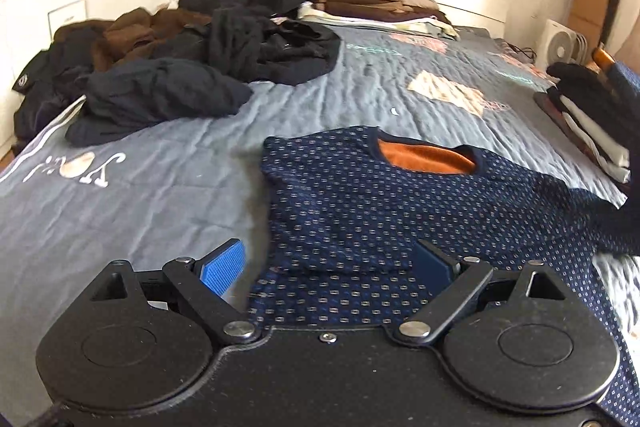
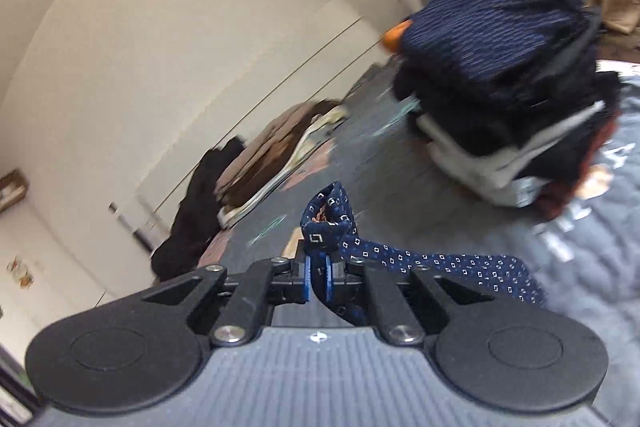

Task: Fold clothes
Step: 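Lift the sleeve and fold it across the shirt body with the right gripper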

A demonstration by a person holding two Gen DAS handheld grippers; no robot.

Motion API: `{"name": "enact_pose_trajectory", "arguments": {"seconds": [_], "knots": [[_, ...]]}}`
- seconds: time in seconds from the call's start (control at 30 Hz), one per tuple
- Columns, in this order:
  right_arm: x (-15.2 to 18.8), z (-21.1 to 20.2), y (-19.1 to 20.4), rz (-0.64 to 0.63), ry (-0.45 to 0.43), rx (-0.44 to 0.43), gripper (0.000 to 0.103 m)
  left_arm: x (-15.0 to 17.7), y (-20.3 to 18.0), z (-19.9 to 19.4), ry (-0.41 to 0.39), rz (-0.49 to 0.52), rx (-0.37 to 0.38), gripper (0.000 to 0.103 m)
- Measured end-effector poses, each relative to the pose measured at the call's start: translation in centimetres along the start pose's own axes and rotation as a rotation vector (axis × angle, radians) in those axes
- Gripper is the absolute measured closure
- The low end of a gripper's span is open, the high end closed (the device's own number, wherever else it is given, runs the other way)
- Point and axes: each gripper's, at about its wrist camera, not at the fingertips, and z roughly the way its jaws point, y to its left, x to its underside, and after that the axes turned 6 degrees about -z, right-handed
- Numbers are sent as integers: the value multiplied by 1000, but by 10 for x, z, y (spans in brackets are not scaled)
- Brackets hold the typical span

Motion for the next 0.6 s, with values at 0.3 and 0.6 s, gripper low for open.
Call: {"name": "enact_pose_trajectory", "arguments": {"seconds": [0.3, 0.6], "knots": [[60, 61, 117, -73, 126, -174, 96, -10, 28, -7, -10, -66, 28, 13], [154, 122, 211, -133, 290, -303, 96, -18, 56, -14, -19, -133, 31, 13]]}}
